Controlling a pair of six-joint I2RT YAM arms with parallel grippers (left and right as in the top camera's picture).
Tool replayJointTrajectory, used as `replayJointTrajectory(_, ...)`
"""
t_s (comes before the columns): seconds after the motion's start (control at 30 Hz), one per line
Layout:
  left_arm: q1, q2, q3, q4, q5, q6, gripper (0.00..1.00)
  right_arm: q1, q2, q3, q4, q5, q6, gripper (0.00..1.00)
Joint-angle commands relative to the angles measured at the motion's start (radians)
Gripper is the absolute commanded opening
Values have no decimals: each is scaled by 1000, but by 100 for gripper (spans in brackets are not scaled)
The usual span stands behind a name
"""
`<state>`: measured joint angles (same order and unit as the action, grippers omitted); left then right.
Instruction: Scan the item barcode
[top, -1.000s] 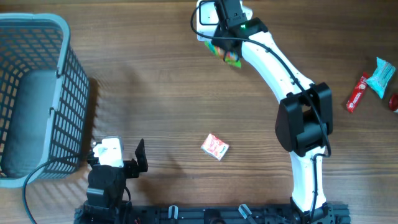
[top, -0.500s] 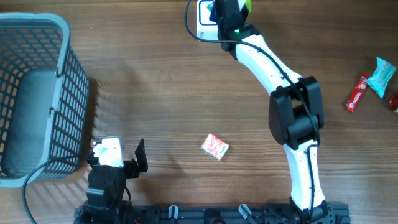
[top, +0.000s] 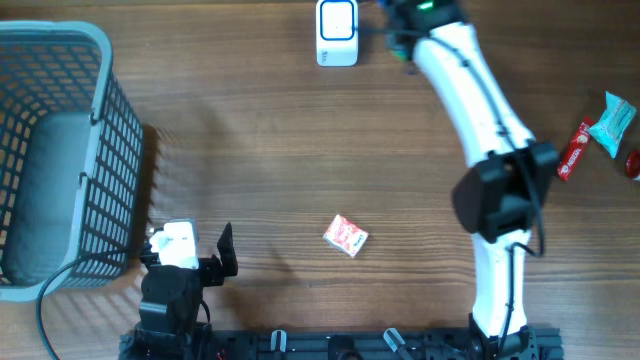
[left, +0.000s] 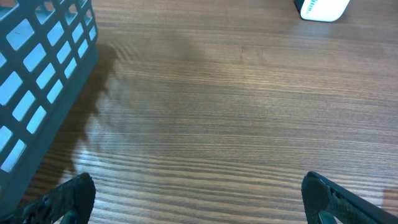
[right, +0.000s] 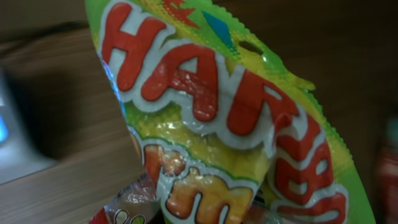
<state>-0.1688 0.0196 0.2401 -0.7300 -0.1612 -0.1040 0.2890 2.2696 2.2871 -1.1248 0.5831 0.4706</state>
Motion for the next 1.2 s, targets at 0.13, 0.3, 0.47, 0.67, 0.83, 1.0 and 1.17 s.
replayJointTrajectory(0.13, 6, -5, -6, 3, -12, -10, 100, -475, -32, -172, 148, -272, -202, 4)
replayJointTrajectory(0.3, 6, -5, -6, 3, -12, -10, 100, -669, 37, -282, 312, -423, -198, 4)
replayJointTrajectory(0.47, 6, -5, -6, 3, -12, -10, 100, -710, 64, -257, 331, -454, -172, 100)
replayJointTrajectory(0.67, 6, -5, -6, 3, -12, -10, 100, -646, -128, -119, 91, -808, -136, 100)
replayJointTrajectory(0.83, 6, -5, -6, 3, -12, -10, 100, -382, -149, -192, -227, -969, -107, 100)
replayJointTrajectory(1.0, 6, -5, -6, 3, -12, -10, 100, -59, -149, -381, -388, -1030, -150, 100)
replayJointTrajectory(1.17, 6, -5, -6, 3, -12, -10, 100, 246, -149, -449, -400, -1024, -126, 99)
